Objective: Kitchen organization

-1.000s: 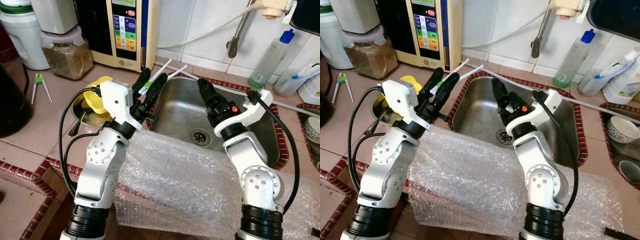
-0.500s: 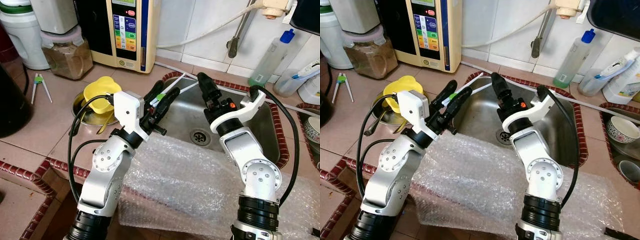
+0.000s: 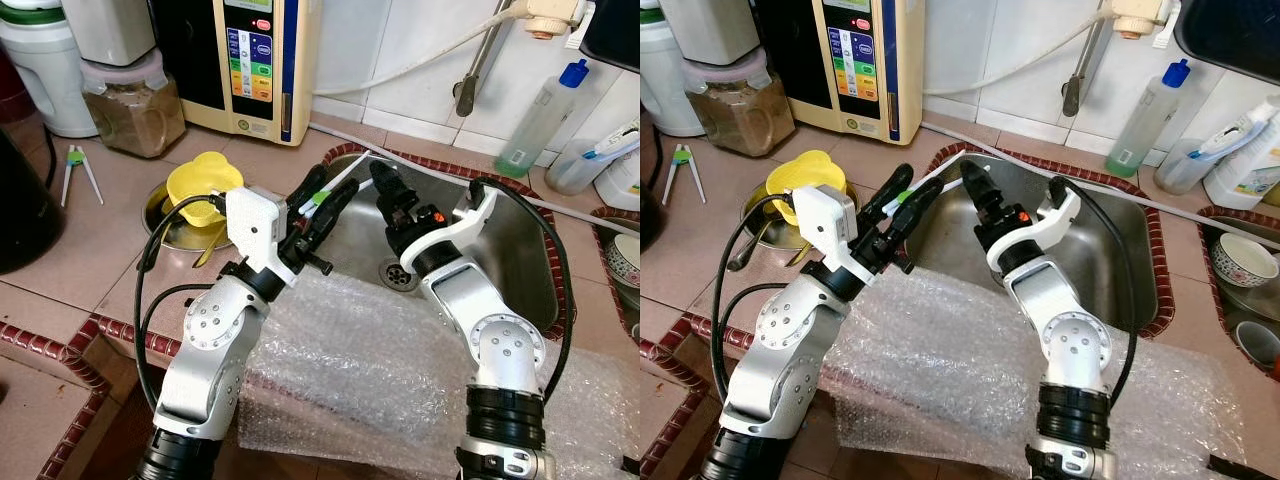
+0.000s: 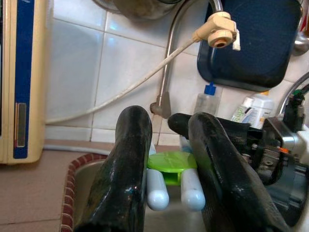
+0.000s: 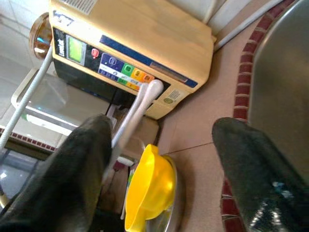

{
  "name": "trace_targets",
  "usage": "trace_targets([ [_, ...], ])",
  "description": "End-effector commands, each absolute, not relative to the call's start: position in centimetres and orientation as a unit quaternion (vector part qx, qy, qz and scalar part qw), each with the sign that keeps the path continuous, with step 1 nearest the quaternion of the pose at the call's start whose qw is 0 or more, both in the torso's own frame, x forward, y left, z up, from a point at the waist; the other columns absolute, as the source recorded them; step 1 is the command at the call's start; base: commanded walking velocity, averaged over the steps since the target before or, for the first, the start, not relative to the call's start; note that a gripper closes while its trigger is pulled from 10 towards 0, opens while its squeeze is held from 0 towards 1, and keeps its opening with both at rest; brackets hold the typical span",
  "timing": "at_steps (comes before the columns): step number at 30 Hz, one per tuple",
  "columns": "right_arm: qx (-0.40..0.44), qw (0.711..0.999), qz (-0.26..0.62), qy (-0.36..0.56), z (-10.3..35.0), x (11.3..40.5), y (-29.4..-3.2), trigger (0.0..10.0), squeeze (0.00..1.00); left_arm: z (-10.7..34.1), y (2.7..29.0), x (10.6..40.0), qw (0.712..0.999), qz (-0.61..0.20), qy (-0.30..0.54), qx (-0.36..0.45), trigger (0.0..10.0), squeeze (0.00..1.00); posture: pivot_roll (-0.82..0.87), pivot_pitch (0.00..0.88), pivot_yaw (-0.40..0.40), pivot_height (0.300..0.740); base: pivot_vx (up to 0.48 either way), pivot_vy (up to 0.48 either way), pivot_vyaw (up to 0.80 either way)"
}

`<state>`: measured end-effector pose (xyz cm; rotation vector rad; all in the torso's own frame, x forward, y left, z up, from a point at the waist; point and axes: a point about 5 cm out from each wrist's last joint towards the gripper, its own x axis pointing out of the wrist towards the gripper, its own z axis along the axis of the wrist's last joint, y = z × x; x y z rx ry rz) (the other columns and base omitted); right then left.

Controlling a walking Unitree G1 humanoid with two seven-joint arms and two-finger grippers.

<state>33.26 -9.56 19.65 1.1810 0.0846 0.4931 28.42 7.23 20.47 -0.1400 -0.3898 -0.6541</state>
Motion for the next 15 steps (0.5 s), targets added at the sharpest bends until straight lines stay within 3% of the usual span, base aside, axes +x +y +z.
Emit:
trace_targets([
  [1,0.573,0.771,0.277,0.028,22.2,33.7,-6.3,0.0,0.00,21.3,6.3,27.8,0.914,-0.342,-0.207,-0.068,0.0,0.00,0.09,0.110,-0.125,0.740,0.000,0.000,0.00],
  [2,0.574,0.768,0.282,0.028,22.4,33.8,-6.1,0.0,0.00,21.3,6.3,27.8,0.914,-0.341,-0.207,-0.068,0.0,0.00,0.09,0.111,-0.126,0.740,0.000,0.000,0.00],
  [3,0.575,0.766,0.286,0.027,22.6,33.9,-5.9,7.5,0.00,21.3,6.3,27.8,0.914,-0.341,-0.207,-0.068,0.0,0.00,0.09,0.111,-0.126,0.740,0.000,0.000,0.00],
  [4,0.576,0.764,0.288,0.027,22.8,34.0,-5.8,7.5,0.00,21.3,6.3,27.8,0.915,-0.340,-0.207,-0.068,0.0,0.00,0.09,0.111,-0.126,0.740,0.000,0.000,0.00],
  [5,0.578,0.762,0.290,0.026,22.9,34.1,-5.7,10.0,0.00,21.3,6.3,27.8,0.915,-0.340,-0.208,-0.068,0.0,0.00,0.10,0.111,-0.127,0.740,0.000,0.000,0.00],
  [9,0.599,0.745,0.293,0.025,23.2,34.3,-5.4,10.0,0.00,21.3,6.3,27.8,0.915,-0.338,-0.209,-0.069,0.0,0.00,0.10,0.109,-0.128,0.740,0.000,0.000,0.00],
  [10,0.606,0.739,0.295,0.025,23.3,34.5,-5.3,3.0,0.00,21.3,6.3,27.8,0.915,-0.339,-0.209,-0.069,0.0,0.00,0.10,0.109,-0.128,0.740,0.000,0.000,0.00],
  [12,0.610,0.735,0.295,0.025,23.3,34.5,-5.1,0.0,0.00,21.3,6.2,27.8,0.914,-0.340,-0.210,-0.069,0.0,0.00,0.10,0.109,-0.128,0.740,0.000,0.000,0.00],
  [15,0.609,0.735,0.298,0.022,23.5,34.6,-4.9,0.0,0.00,21.4,6.2,27.8,0.914,-0.339,-0.210,-0.068,0.0,0.00,0.10,0.109,-0.128,0.740,0.000,0.000,0.00],
])
